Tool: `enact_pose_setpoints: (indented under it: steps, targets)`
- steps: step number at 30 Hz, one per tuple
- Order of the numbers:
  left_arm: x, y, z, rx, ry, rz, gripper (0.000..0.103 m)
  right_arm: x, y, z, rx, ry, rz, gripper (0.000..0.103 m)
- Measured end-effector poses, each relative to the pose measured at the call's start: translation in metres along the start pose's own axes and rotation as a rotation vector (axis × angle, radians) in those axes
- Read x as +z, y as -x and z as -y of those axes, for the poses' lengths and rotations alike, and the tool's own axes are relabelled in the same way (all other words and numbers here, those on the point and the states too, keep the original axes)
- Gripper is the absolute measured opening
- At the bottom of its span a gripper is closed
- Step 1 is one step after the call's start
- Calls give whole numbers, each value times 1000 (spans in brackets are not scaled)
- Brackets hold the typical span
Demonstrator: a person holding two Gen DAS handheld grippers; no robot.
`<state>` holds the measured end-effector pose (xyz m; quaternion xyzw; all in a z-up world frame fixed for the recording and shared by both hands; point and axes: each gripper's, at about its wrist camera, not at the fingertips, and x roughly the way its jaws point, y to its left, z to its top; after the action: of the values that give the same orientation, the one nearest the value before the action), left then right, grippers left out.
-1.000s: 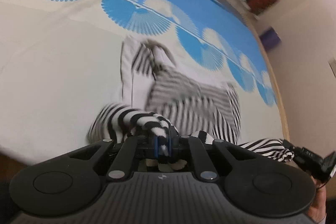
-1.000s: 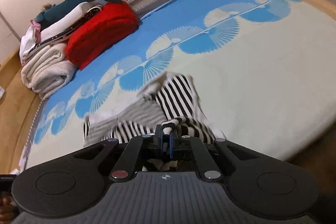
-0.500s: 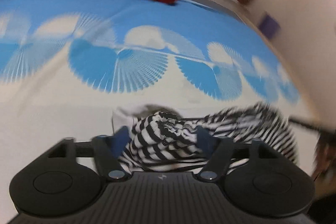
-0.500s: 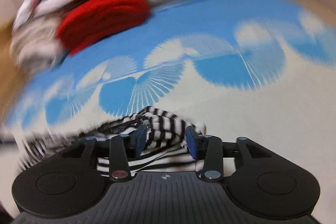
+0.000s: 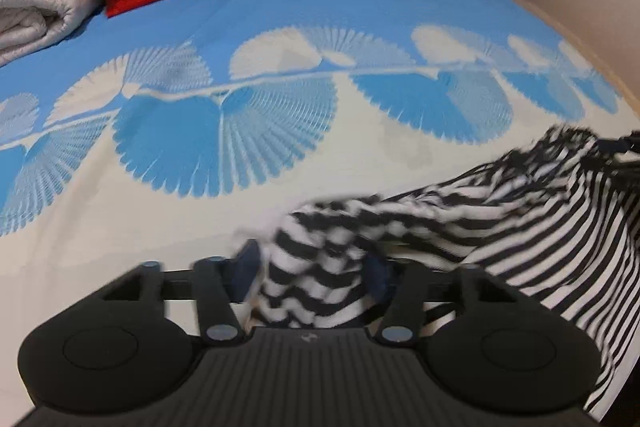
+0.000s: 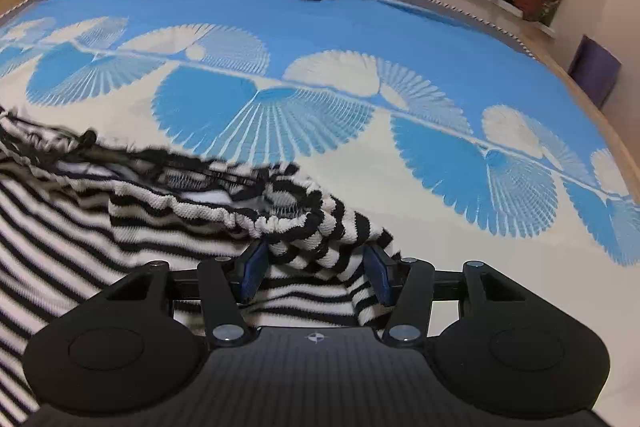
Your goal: Fold small clothes
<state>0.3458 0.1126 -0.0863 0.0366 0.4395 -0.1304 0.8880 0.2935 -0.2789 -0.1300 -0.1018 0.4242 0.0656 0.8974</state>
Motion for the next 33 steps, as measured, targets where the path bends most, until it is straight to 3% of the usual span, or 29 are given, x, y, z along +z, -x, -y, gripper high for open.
enact_pose_setpoints:
  steps: [4,5,6,8,11,13,15,17,19,21,23,28,33]
  targets:
    - [16,-2,8,2,13,53,18,1,-6,-3,-41,24,10,51]
    - [19,-1,8,1,30,65,17,2,-7,-2,-33,13,10,32]
    - [23,0,6,5,49,80,15,3,-7,0,-14,-7,18,21]
    - [29,4,4,15,82,122,13,10,-3,10,11,-82,59,8]
    - [34,11,5,21,101,192,13,21,16,24,-5,-192,192,7]
    - [36,5,9,51,116,171,14,25,21,30,-15,-238,242,7]
    - [34,-12,15,71,127,74,20,24,8,28,-18,-247,179,8]
    - [33,-22,19,64,113,8,31,20,-19,22,-26,-246,17,11]
    - [37,-14,17,81,127,17,49,14,-37,18,-40,-253,-98,15]
    - [37,2,5,47,198,57,69,17,-30,21,-41,-284,-80,27]
    - [32,16,-12,12,274,75,70,20,-8,31,-9,-323,-28,50]
    - [13,25,-54,-14,429,32,69,9,26,59,41,-333,29,56]
    - [1,10,-64,-40,443,-47,69,-19,-3,66,67,-370,-163,57]
